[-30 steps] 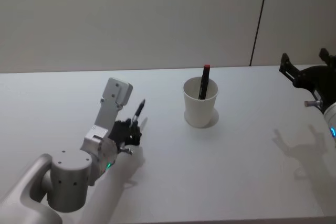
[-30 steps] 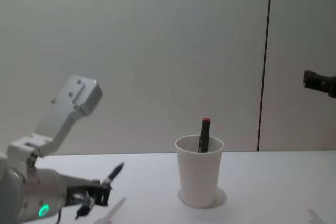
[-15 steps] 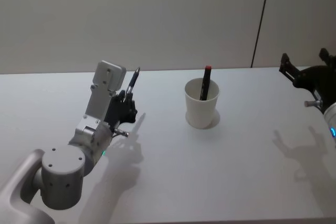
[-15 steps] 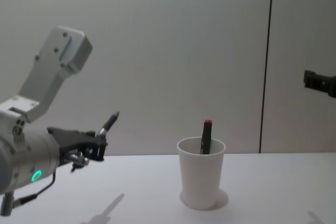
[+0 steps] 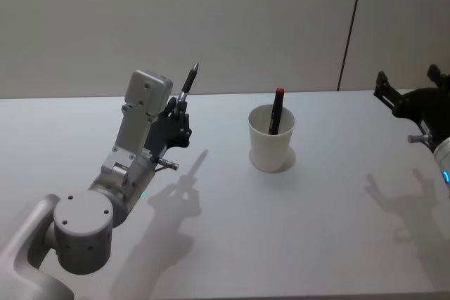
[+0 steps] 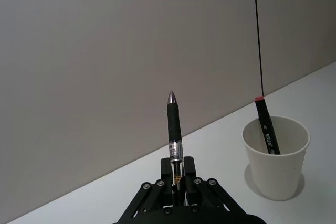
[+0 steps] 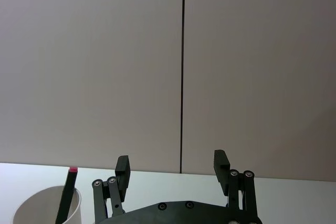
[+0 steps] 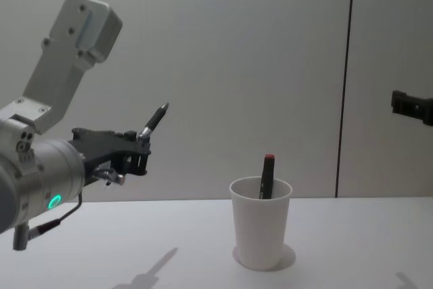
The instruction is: Place the pen into the pen holder.
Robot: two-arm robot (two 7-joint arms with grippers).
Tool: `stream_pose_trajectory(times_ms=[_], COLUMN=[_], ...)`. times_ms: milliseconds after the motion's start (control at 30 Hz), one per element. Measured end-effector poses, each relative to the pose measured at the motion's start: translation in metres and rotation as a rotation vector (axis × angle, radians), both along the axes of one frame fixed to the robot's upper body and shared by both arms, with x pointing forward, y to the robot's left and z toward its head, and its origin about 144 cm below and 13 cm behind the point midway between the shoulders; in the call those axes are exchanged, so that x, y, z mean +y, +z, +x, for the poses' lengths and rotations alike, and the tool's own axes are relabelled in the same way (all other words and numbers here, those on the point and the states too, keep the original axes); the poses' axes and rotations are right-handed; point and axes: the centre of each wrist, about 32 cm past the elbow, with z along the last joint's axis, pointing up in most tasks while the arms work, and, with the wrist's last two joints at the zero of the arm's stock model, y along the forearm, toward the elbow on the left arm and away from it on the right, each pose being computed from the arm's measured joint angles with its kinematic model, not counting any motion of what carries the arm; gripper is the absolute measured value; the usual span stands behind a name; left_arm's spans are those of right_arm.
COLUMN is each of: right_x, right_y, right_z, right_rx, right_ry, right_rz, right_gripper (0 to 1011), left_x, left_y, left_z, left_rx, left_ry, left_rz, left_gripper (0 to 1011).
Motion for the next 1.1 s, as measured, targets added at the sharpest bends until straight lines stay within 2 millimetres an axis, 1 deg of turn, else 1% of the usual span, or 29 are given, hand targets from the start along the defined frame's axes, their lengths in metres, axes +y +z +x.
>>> stream_pose_trajectory(times_ms=[367,700,1100], right_x=[0.0,0.0,0.0], right_y=[0.0,0.0,0.0], right_z=[0.0,0.0,0.0], right_rx=[0.0,0.0,0.0], right_ry=[0.0,0.0,0.0], right_rz=[0.0,0.0,0.0], right_gripper=[1001,1001,1002], left_x=[0.0,0.002,0.007], left_y=[0.001,-0.005,-0.015], left_z=[0.002,0.004,0.012], left_rx=[-0.056,-0.141,-0.245], left_ry=[-0.046,-0.115,-0.268], left_rz=[0.004,-0.001,-0.028], left_gripper=[144,144,144])
